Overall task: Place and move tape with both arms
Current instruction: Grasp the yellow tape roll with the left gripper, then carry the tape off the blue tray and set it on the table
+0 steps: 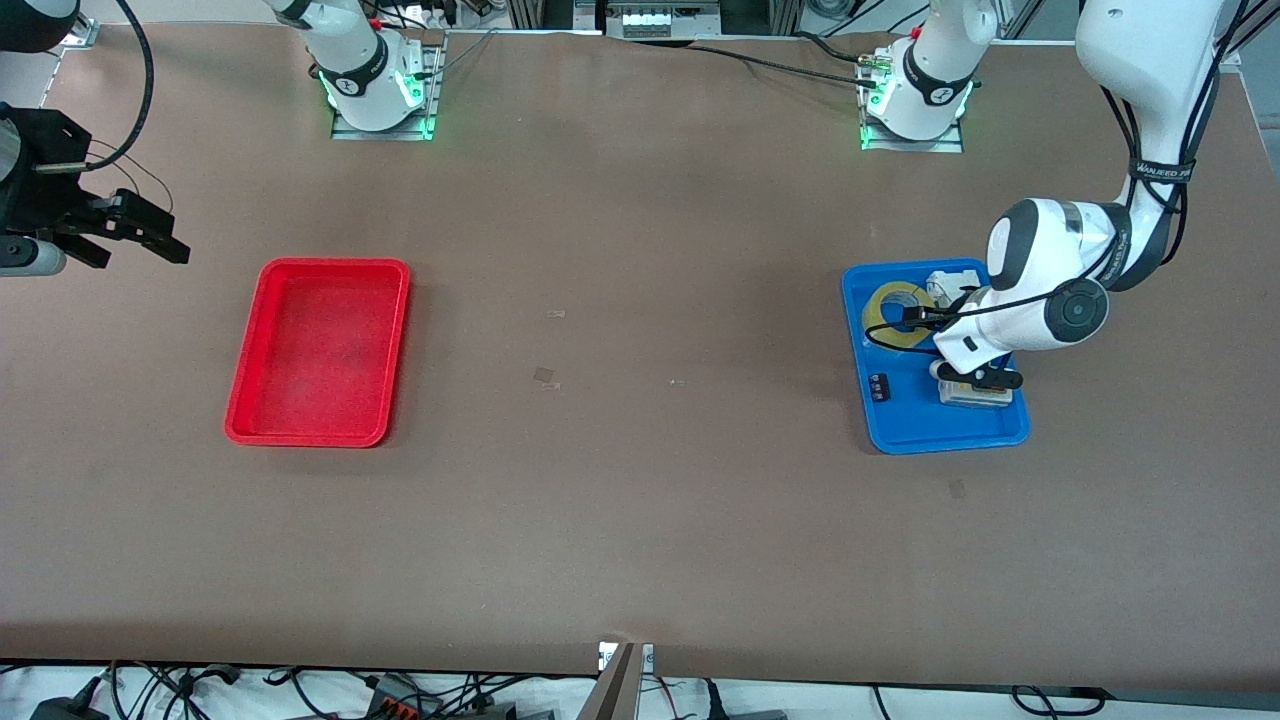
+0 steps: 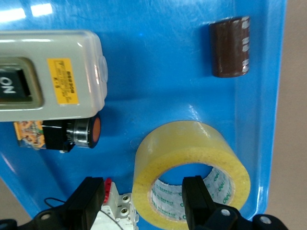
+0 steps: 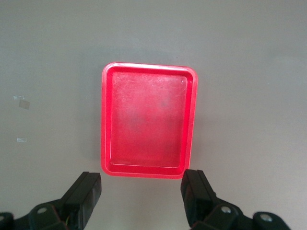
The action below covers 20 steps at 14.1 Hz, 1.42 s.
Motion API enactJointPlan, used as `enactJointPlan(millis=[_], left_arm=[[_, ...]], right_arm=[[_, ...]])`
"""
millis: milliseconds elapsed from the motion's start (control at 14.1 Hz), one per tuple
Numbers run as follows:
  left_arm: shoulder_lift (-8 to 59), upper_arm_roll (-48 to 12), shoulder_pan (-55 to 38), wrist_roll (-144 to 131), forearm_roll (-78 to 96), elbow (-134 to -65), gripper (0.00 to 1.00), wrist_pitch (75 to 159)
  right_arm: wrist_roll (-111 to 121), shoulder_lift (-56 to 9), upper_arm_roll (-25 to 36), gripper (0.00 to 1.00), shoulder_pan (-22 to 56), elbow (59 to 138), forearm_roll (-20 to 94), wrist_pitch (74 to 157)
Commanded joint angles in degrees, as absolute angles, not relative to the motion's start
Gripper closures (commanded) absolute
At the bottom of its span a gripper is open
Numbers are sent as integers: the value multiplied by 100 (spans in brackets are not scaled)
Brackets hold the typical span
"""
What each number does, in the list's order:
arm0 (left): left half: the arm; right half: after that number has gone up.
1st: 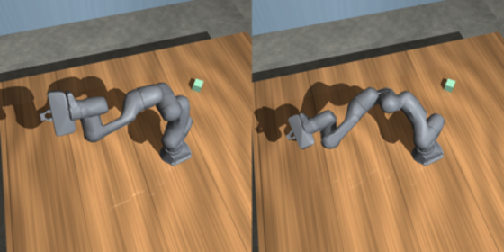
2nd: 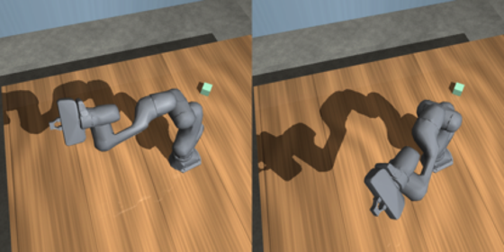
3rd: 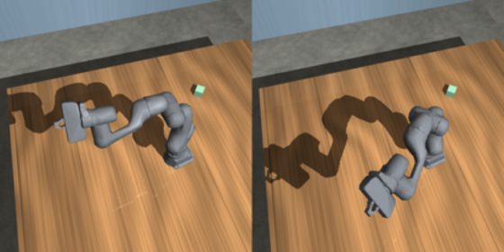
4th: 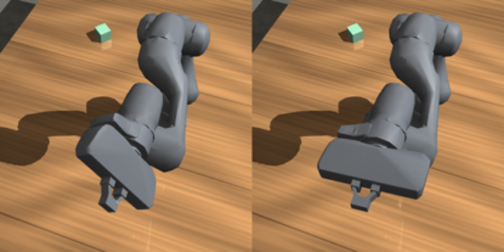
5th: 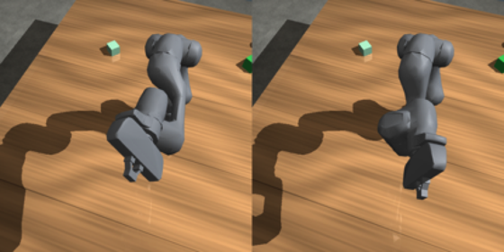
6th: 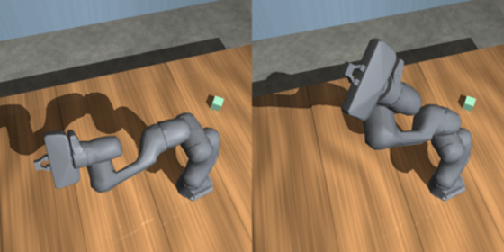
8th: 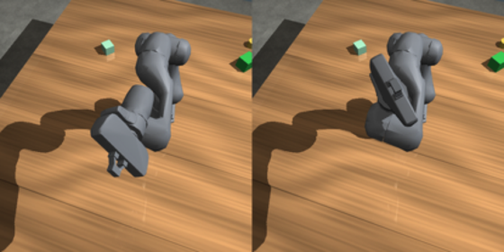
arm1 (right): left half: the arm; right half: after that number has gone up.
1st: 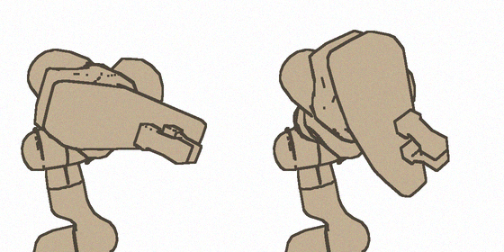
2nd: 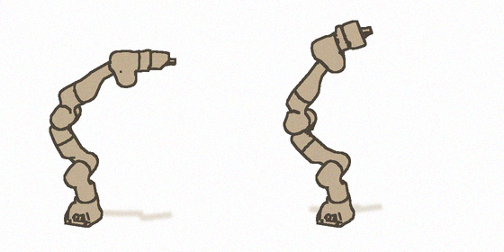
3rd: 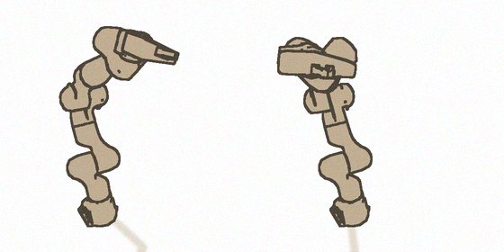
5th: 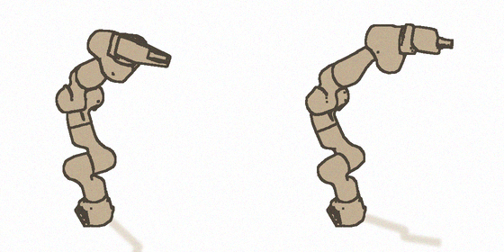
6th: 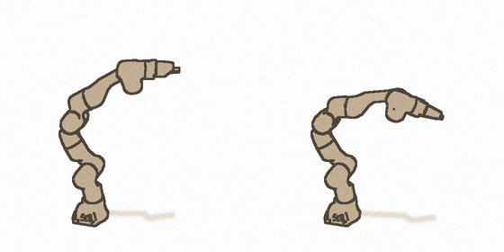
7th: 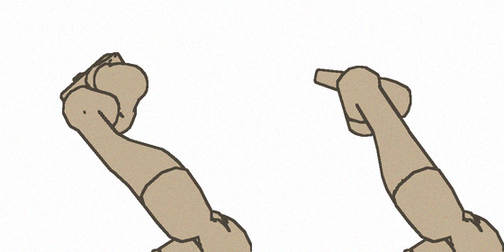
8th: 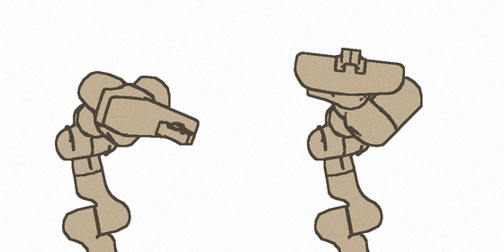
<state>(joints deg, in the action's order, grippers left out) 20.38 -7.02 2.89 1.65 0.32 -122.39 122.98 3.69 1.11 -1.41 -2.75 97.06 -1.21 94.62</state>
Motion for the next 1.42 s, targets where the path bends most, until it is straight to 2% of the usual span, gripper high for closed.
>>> enactJointPlan(millis=[0,71,213,284,355,497,639,923,1206,1348], left_arm=[[2223,-729,325,246,44,-12129,32,12296],[2232,-729,325,246,35,-12129,44,12278],[2180,-729,334,246,44,-12094,75,12138],[2154,-729,334,255,44,-11955,86,11929],[2171,-729,334,237,44,-11649,90,11570],[2223,-738,299,176,44,-10771,91,10526],[2337,-747,194,-59,149,-10180,91,10065],[2556,-773,-744,-1945,1421,-9565,96,10037],[3784,-773,-2062,-4318,1714,-8090,97,10142],[4278,-773,-2651,-5373,1714,-7499,97,10614]], right_arm=[[448,176,-158,0,-290,9712,-185,9387],[448,176,-158,0,-290,9712,-185,9387],[448,176,-158,0,-290,9703,-176,9395],[448,167,-158,0,-290,9703,-176,9387],[448,167,-158,0,-290,9703,-176,9387],[448,167,-158,0,-290,9703,-176,9395],[448,167,-158,0,-290,9703,-176,9387],[431,141,-141,0,-307,9677,-97,9387],[457,97,-141,0,-308,9668,-97,9387],[492,97,-141,0,-299,9650,-114,9369]])
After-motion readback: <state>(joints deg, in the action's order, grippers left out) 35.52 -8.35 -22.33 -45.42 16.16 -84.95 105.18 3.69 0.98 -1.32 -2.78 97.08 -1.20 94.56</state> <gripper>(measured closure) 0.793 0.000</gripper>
